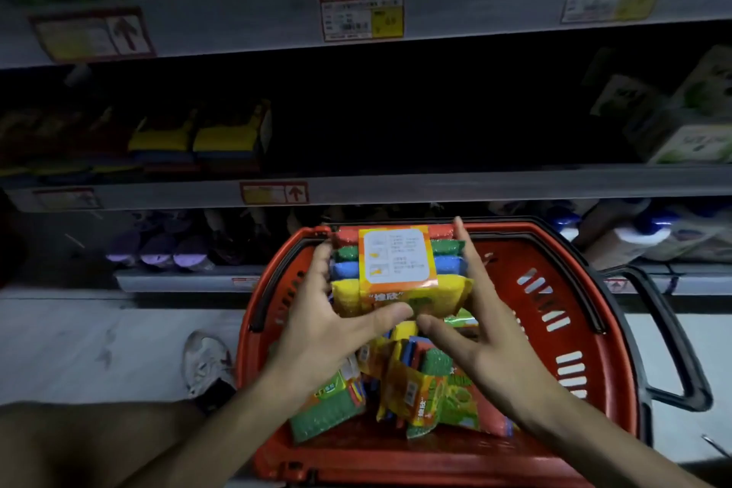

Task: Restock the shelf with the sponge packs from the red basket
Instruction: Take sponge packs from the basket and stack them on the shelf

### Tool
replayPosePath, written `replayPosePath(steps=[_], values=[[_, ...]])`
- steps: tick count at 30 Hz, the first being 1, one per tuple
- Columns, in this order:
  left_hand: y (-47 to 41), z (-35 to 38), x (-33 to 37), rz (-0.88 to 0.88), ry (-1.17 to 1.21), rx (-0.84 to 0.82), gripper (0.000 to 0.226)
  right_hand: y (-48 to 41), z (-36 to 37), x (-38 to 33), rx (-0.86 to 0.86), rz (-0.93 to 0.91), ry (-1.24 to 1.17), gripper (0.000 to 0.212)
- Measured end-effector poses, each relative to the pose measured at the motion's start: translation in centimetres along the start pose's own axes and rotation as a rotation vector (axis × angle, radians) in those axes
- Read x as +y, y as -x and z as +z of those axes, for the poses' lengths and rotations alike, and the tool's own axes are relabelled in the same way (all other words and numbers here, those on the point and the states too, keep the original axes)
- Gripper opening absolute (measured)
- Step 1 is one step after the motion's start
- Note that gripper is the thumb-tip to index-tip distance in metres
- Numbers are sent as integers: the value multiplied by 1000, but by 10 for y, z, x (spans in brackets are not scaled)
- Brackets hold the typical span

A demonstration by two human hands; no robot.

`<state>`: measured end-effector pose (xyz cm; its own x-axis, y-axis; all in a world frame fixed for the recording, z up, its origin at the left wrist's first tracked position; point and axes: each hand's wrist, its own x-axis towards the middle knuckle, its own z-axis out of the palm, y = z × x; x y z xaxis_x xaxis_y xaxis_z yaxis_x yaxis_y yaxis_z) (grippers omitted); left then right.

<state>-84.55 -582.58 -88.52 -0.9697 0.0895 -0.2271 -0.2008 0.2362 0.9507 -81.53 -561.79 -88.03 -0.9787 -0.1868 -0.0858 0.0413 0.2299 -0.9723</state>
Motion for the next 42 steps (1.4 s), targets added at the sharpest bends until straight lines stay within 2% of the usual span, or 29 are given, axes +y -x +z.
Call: replayPosePath(steps=[2,4,7,10,14,18,20,24,26,28,31,33,35,37,42], values=[[4,7,4,48,3,9,94,3,5,0,2,-1,41,105],[6,14,8,82,-15,17,74,6,10,3,20,-12,79,94],[8,19,9,108,-30,29,62,7,12,-1,48,-24,87,79],[9,18,10,54,-17,-31,54,0,-3,-15,16,-11,55,82],[3,14,18,-1,114,-130,61,-14,-45,-35,43,51,-118,77],[-4,9,32,10,276,-92,52,-19,-58,-45,105,110,-271,46],[-5,4,36,7,329,-78,46,-20,-51,-47,135,116,-268,50],[-5,-2,39,-25,456,-25,51,-23,-33,-42,192,183,-345,78],[-6,-4,36,-64,559,37,49,-26,-24,-40,183,248,-451,74],[-5,-4,35,-92,618,58,44,-27,-10,-39,167,240,-399,62],[-5,-6,33,-100,602,103,51,-30,21,-36,210,152,-296,35],[-7,-8,28,-83,549,169,60,-34,36,-34,209,142,-376,27],[-10,-11,23,-38,426,271,71,-38,46,-35,189,169,-500,29],[-11,-14,21,10,281,330,69,-40,53,-37,168,158,-543,37],[-7,-19,19,184,216,320,56,-41,67,-42,219,71,-509,45]])
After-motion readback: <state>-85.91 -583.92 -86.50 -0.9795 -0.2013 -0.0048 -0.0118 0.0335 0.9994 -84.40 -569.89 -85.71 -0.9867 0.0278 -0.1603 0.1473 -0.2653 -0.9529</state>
